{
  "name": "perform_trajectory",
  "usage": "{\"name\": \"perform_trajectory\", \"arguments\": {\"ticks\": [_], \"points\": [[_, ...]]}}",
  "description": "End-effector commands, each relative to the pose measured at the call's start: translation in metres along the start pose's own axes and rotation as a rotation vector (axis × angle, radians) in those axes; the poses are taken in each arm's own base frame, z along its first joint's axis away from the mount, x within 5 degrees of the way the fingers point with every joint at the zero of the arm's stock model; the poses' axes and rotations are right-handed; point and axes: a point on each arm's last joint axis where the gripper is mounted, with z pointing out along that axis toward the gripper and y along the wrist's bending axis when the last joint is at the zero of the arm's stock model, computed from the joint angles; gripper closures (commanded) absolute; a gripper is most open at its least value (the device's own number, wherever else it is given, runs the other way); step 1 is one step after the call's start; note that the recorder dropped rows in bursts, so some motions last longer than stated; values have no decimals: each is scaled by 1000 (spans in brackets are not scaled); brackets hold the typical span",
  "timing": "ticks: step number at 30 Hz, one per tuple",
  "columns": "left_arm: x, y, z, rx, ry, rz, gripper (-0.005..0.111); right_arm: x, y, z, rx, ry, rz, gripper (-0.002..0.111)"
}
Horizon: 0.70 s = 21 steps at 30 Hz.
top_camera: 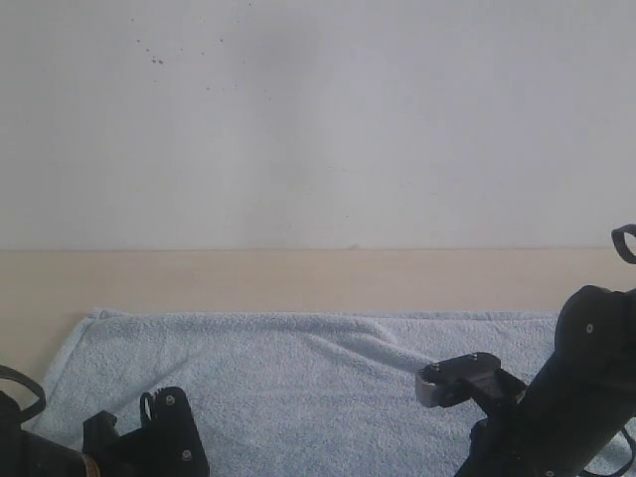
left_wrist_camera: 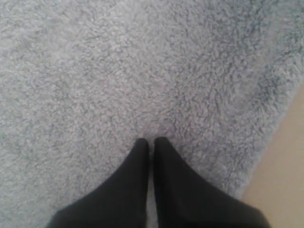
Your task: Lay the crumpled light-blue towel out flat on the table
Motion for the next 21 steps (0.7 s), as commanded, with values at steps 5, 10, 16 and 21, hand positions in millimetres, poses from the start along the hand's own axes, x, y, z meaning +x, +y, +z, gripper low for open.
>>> {"name": "perform_trajectory", "arguments": {"ticks": [5, 10, 16, 21], "points": [[2, -3, 1, 7, 23, -45, 103, 2, 2, 0, -17, 21, -9, 109], [9, -2, 1, 2, 96, -45, 103, 2, 2, 0, -16, 27, -14, 109], [13, -4, 1, 5, 117, -44, 103, 5, 2, 0, -22, 56, -31, 109], [21, -9, 1, 20, 142, -39, 103, 10, 5, -1, -56, 110, -30, 109]]}}
